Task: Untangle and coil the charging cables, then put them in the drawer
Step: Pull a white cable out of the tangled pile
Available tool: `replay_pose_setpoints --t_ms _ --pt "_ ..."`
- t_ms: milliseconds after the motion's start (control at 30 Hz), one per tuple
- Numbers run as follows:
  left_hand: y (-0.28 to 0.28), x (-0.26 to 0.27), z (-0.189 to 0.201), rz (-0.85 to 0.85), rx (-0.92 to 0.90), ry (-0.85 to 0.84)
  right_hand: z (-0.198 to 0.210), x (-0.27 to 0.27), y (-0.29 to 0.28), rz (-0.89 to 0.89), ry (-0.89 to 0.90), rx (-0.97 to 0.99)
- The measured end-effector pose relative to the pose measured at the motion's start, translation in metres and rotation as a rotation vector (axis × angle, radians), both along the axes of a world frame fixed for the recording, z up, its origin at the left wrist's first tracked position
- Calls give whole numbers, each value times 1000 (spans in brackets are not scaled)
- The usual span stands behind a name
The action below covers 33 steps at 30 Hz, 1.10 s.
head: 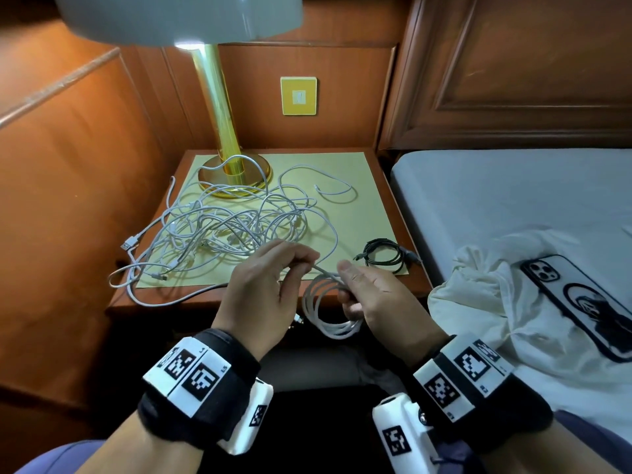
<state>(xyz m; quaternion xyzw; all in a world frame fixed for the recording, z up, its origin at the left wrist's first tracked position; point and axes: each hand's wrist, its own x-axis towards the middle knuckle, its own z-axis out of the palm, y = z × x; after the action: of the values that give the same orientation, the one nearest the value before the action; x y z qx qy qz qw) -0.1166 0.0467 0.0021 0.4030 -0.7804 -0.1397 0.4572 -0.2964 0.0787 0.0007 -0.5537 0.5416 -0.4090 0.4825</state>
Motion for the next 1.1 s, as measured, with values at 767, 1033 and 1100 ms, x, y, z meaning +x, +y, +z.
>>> replay_pose_setpoints --t_ms 767,1033,1100 --pt "7 -10 0 -297 1006 710 8 -5 2 -27 170 -222" --pt "12 -19 3 -355 1053 875 8 -3 2 -110 259 -306" --pt "11 -17 6 -401 1098 914 7 -1 3 -117 292 -313"
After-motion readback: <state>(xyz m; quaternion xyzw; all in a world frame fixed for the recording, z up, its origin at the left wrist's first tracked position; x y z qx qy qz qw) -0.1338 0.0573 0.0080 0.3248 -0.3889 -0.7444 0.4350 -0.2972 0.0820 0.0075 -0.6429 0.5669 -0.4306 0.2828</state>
